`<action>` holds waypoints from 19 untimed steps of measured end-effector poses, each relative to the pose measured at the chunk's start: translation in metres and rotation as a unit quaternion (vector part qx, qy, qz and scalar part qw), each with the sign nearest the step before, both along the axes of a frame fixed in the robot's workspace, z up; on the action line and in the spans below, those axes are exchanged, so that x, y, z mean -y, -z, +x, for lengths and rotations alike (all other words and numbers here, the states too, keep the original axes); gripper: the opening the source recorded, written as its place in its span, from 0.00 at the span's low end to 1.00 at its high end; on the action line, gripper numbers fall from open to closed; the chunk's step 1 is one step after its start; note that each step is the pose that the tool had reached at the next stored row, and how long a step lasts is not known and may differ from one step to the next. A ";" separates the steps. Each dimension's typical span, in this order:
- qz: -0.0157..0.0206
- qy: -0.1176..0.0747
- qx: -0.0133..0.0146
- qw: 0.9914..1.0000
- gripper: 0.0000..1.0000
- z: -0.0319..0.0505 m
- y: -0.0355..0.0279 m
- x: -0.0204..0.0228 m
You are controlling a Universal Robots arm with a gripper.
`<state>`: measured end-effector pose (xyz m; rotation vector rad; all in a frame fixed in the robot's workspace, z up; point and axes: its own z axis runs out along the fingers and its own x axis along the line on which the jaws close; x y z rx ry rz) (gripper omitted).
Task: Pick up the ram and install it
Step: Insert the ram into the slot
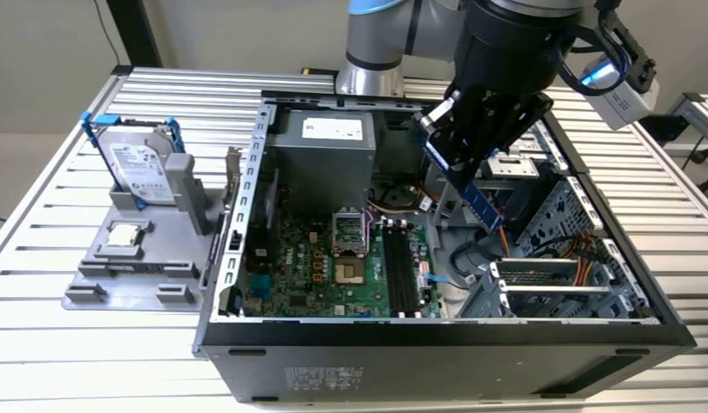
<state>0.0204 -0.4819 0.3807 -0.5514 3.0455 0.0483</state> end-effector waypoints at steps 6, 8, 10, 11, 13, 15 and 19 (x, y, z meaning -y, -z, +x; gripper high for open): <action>0.000 0.016 0.000 1.000 0.00 0.0000 0.0002 0.0000; 0.000 0.028 0.000 1.000 0.00 0.0000 0.0002 0.0000; 0.000 0.041 0.000 0.999 0.00 0.0000 0.0004 0.0000; 0.000 0.048 0.000 0.999 0.00 0.0000 0.0004 0.0000; 0.000 0.062 -0.001 0.998 0.00 0.0000 0.0005 0.0000; 0.000 0.075 -0.003 0.997 0.00 -0.0001 0.0006 0.0000; 0.000 0.099 -0.007 0.995 0.00 0.0000 0.0008 0.0000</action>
